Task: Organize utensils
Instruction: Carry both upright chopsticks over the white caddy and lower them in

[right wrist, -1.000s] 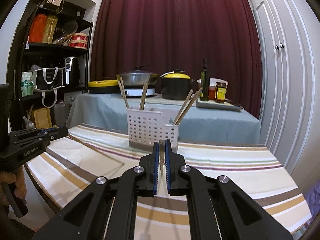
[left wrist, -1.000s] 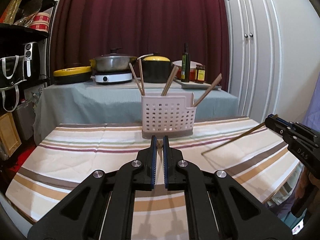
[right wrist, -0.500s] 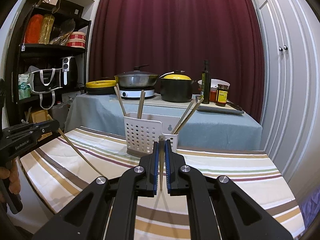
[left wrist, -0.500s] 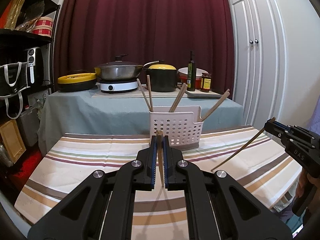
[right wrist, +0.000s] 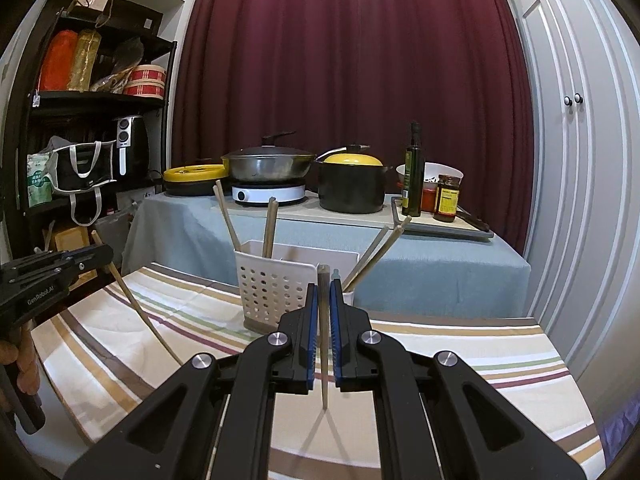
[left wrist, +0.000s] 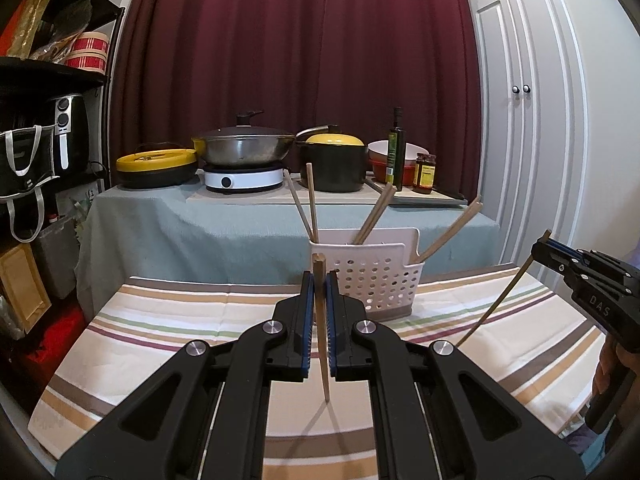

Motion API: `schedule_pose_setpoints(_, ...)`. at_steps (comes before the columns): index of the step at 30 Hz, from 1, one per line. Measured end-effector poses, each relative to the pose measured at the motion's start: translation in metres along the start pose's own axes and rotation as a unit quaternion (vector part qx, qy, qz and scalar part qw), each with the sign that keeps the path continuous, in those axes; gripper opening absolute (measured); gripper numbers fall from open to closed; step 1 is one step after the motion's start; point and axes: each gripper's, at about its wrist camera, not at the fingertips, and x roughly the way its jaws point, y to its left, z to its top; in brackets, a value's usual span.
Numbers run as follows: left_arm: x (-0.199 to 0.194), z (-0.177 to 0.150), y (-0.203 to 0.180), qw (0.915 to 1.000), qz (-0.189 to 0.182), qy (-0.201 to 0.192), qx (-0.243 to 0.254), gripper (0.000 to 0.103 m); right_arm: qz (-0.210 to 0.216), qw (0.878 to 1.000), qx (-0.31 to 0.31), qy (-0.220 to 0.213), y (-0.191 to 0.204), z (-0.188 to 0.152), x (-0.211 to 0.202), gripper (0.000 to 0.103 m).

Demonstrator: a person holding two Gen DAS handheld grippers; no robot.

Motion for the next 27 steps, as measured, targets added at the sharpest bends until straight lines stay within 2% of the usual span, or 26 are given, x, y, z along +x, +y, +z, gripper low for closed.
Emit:
schedule_pose_setpoints(12, 0.022, 0.01, -0.003, 0.9999, 0.007, -0.005, 0.008, 0.007, -0.003, 1.0, 0.013, 0.0, -0.012, 0.009, 0.014, 0.007)
schedule_pose_setpoints(27, 0.025, 0.01, -0.009, 0.9997, 0.011, -0.01, 0.018, 0.007, -0.002, 1.0, 0.017, 0.001, -0.015, 0.009, 0.015, 0.007)
